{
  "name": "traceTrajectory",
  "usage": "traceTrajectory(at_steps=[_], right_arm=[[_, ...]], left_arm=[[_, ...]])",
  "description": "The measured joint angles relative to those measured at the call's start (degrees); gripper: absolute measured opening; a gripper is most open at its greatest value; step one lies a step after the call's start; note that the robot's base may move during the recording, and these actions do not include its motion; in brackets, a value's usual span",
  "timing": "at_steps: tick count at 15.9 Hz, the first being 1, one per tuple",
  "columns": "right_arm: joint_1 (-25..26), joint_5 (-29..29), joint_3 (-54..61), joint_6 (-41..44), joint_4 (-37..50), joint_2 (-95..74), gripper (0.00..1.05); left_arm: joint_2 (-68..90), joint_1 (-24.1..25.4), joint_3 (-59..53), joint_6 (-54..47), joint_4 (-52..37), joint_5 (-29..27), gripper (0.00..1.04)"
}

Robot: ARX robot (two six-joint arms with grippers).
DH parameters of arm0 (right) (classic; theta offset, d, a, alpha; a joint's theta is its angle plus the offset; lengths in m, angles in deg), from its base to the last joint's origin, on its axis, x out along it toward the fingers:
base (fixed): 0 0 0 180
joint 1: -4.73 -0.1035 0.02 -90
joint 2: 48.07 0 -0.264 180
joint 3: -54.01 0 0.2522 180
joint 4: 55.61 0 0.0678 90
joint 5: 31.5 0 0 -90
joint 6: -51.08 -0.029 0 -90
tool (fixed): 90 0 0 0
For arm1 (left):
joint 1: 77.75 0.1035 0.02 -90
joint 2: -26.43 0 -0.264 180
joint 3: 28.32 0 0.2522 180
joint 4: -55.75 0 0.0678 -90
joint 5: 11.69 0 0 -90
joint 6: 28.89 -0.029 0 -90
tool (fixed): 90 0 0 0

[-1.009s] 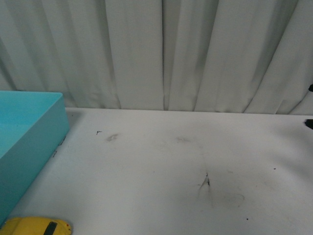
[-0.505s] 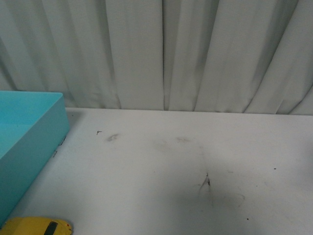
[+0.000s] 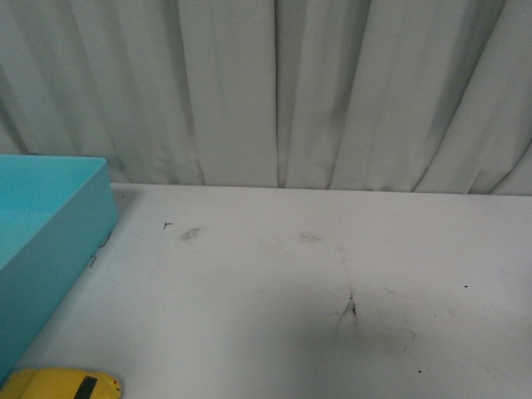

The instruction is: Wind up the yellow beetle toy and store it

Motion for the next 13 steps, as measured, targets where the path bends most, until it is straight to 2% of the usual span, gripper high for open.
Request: traceTrajectory(at_steps=[13], right_arm=[[0.0, 0.0, 1.9, 0.0, -28.2, 31.6, 0.02]], left_arm=[[0.0, 0.0, 0.0, 0.0, 0.0, 0.0, 0.98]])
